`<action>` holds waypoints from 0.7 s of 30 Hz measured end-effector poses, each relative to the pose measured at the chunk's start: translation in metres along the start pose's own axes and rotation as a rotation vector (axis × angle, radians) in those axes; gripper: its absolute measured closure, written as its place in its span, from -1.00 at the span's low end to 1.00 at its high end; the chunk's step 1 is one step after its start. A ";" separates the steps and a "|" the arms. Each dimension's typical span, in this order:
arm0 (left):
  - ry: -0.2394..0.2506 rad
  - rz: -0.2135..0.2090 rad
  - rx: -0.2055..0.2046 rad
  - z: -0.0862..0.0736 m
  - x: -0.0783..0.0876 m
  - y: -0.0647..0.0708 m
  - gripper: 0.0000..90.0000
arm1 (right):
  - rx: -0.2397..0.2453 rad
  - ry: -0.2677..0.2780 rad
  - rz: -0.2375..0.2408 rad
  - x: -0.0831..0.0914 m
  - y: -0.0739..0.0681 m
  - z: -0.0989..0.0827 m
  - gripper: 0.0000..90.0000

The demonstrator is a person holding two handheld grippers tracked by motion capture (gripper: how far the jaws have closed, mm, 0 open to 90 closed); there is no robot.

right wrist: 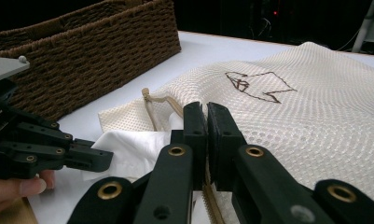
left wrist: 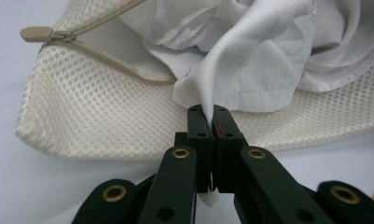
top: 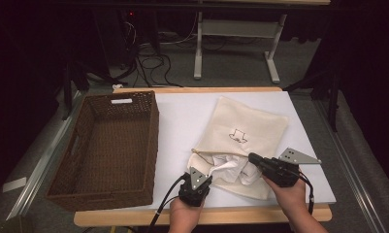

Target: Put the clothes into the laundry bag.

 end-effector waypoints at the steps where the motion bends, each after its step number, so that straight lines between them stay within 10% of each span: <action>1: 0.001 -0.001 -0.004 0.000 0.000 0.000 0.96 | -0.001 0.000 0.000 0.000 0.000 0.000 0.95; 21: 0.057 0.015 0.008 0.027 -0.005 0.004 0.96 | -0.001 0.006 0.004 0.001 0.000 0.000 0.95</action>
Point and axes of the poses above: each handheld gripper's, and its own axes: x roughly backward along the jaws, z roughly out of its top, y roughly to its right, the point moved 5 cm from there along -x, roughly forward along the jaws, and after that the axes turned 7 degrees about -y, right-handed, at the moved point
